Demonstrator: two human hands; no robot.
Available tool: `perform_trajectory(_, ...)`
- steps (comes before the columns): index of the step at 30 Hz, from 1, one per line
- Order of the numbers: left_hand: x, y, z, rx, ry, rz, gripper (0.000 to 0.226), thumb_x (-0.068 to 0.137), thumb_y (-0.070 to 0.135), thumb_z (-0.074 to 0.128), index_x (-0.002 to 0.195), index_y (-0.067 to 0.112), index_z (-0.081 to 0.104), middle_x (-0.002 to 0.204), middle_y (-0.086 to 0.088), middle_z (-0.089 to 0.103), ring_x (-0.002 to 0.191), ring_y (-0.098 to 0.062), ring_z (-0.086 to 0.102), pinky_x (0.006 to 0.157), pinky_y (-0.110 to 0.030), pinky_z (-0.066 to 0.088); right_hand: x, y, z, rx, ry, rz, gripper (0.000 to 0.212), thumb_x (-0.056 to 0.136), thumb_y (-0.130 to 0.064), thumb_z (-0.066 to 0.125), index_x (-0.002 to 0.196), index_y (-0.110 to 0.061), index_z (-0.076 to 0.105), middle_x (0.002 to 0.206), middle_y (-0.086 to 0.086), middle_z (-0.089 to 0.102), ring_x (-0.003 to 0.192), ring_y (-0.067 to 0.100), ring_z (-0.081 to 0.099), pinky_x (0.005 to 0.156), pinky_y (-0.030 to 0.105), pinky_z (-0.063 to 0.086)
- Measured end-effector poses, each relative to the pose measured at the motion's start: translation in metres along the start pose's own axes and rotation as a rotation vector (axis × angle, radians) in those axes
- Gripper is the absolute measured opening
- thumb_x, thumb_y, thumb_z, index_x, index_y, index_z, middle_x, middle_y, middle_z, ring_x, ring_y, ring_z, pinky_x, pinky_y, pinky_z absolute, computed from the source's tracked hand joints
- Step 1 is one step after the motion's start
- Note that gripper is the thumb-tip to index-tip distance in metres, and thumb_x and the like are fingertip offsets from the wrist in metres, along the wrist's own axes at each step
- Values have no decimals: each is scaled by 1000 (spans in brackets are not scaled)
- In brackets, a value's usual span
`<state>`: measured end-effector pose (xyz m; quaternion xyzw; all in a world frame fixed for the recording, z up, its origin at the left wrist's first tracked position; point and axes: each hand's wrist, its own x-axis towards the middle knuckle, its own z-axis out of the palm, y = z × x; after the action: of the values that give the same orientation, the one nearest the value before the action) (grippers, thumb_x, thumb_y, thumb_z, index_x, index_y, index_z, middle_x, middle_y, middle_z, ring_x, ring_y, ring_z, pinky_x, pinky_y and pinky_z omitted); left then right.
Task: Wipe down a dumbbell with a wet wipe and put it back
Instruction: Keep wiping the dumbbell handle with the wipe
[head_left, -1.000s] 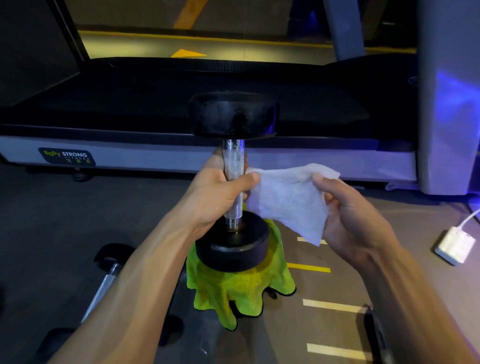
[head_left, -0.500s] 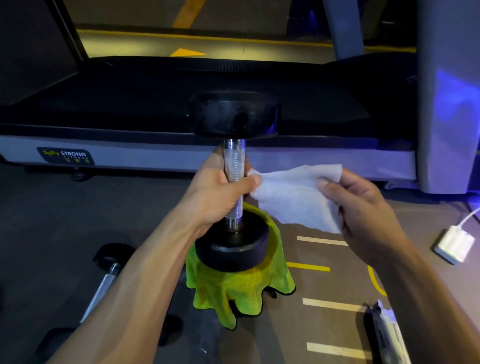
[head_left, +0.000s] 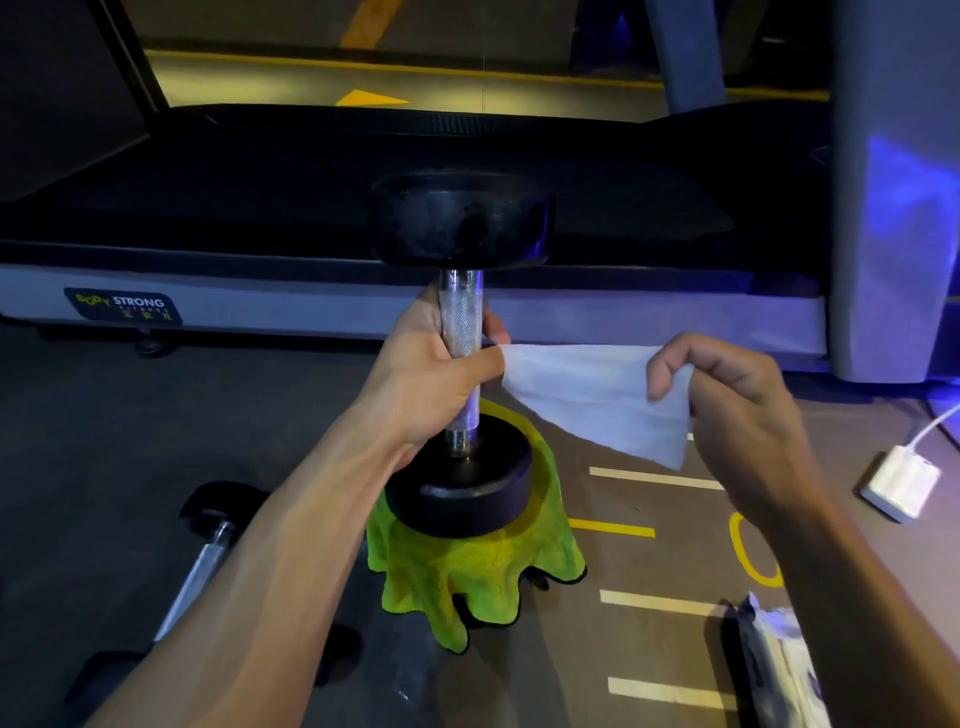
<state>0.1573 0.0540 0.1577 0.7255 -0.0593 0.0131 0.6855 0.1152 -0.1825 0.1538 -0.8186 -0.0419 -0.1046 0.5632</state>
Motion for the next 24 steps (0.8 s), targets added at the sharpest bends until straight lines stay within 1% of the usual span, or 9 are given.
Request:
perform_trajectory(3, 2, -2, -1, 15, 9, -2, 36, 84, -14, 70, 91, 20, 59, 85, 3, 68, 78, -15, 63, 77, -37, 54, -1, -2, 4, 59, 75, 114, 29, 84, -7, 38, 70, -16, 61, 70, 19, 44, 61, 26, 38, 50, 29, 24)
perform_trajectory(6, 2, -2, -2, 24, 3, -3, 35, 86, -13, 70, 92, 20, 59, 88, 2, 68, 81, -15, 63, 79, -38, 53, -2, -4, 4, 261, 13, 159, 33, 93, -5, 40, 72, -15, 64, 74, -2, 62, 68, 12, 57, 51, 23, 38)
perform_trajectory(9, 3, -3, -2, 20, -11, -18, 32, 88, -11, 70, 95, 19, 61, 95, -2, 69, 85, -23, 64, 83, -46, 56, -2, 0, 2, 209, 46, 25, 21, 98, 1, 59, 98, -18, 68, 85, -3, 66, 75, 13, 59, 60, 24, 47)
perform_trajectory(11, 0, -1, -2, -22, -38, -37, 34, 91, -10, 70, 104, 19, 59, 105, -1, 73, 89, -34, 68, 90, -49, 59, 1, 1, 1, 204, 122, -48, 38, 95, 5, 65, 121, -22, 63, 88, -3, 68, 75, 11, 61, 63, 23, 52)
perform_trajectory(13, -2, 0, -3, -51, -63, -51, 37, 93, -8, 69, 116, 19, 57, 118, 0, 74, 106, -30, 73, 97, -51, 58, 7, -5, -3, 173, 167, -102, 56, 93, 8, 66, 136, -26, 58, 88, -5, 66, 74, 8, 60, 65, 21, 52)
perform_trajectory(15, -3, -1, -4, -56, -84, -54, 40, 95, -4, 69, 126, 17, 55, 126, 1, 74, 116, -19, 72, 103, -48, 58, 15, -15, -8, 109, 66, -117, 66, 91, 9, 67, 143, -28, 54, 86, -9, 67, 75, 5, 63, 68, 18, 52)
perform_trajectory(19, -2, -4, -4, -79, -115, -44, 47, 96, -3, 69, 137, 9, 49, 132, -3, 73, 121, -16, 71, 106, -40, 55, 33, -32, 0, 90, -302, -46, 68, 89, 2, 72, 145, -32, 53, 94, 7, 72, 84, 12, 70, 76, 24, 55)
perform_trajectory(21, 0, -6, -5, -103, -136, -38, 46, 94, -5, 71, 133, 8, 49, 132, -9, 72, 124, -21, 69, 106, -36, 54, 42, -32, 9, 145, -323, -33, 66, 89, 4, 72, 144, -30, 55, 91, 5, 70, 83, 13, 68, 75, 24, 54)
perform_trajectory(24, 1, -6, -7, -130, -168, -40, 48, 87, -1, 75, 128, 0, 49, 125, -19, 73, 121, -33, 70, 107, -44, 54, 53, -32, 21, 215, -357, -25, 63, 88, 8, 69, 140, -26, 59, 94, 4, 72, 89, 16, 68, 76, 27, 54)
